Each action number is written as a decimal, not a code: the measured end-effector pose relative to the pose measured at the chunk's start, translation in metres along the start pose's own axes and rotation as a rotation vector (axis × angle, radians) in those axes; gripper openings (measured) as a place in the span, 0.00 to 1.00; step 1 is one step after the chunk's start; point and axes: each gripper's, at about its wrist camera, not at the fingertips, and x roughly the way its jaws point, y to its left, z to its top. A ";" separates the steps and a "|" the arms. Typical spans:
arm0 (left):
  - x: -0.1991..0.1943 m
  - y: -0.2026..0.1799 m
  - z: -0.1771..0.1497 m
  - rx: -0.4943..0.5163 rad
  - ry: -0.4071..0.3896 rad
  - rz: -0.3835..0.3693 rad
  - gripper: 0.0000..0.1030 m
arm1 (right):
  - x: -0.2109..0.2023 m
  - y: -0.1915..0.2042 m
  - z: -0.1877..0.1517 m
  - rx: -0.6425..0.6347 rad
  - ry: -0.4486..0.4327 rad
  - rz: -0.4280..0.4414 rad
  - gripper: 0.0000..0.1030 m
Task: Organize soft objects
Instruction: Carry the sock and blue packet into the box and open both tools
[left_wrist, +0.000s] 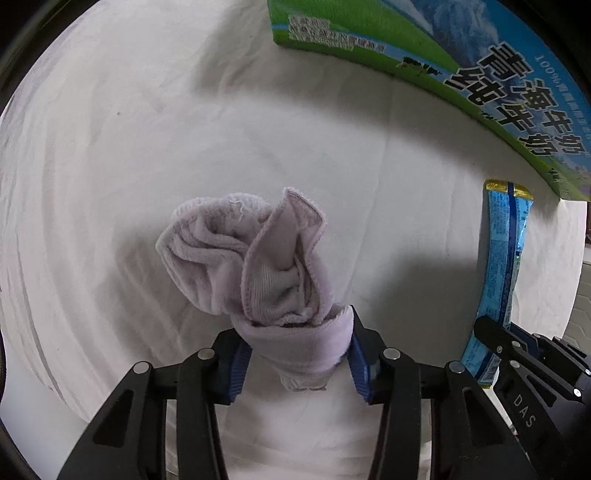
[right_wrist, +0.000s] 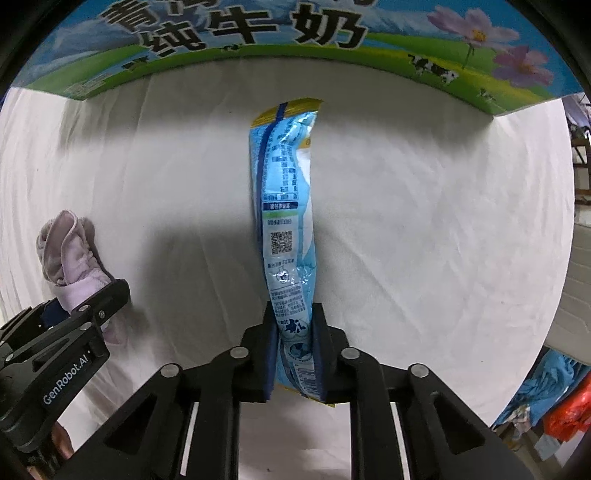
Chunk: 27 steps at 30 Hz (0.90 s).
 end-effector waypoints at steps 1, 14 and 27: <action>-0.005 0.000 -0.003 0.002 -0.014 0.003 0.41 | -0.001 0.000 -0.002 -0.001 -0.002 0.004 0.15; -0.089 -0.035 -0.036 0.105 -0.193 -0.062 0.41 | -0.062 -0.003 -0.038 -0.009 -0.122 0.103 0.14; -0.219 -0.060 0.013 0.159 -0.380 -0.174 0.41 | -0.209 -0.028 -0.011 0.017 -0.370 0.239 0.14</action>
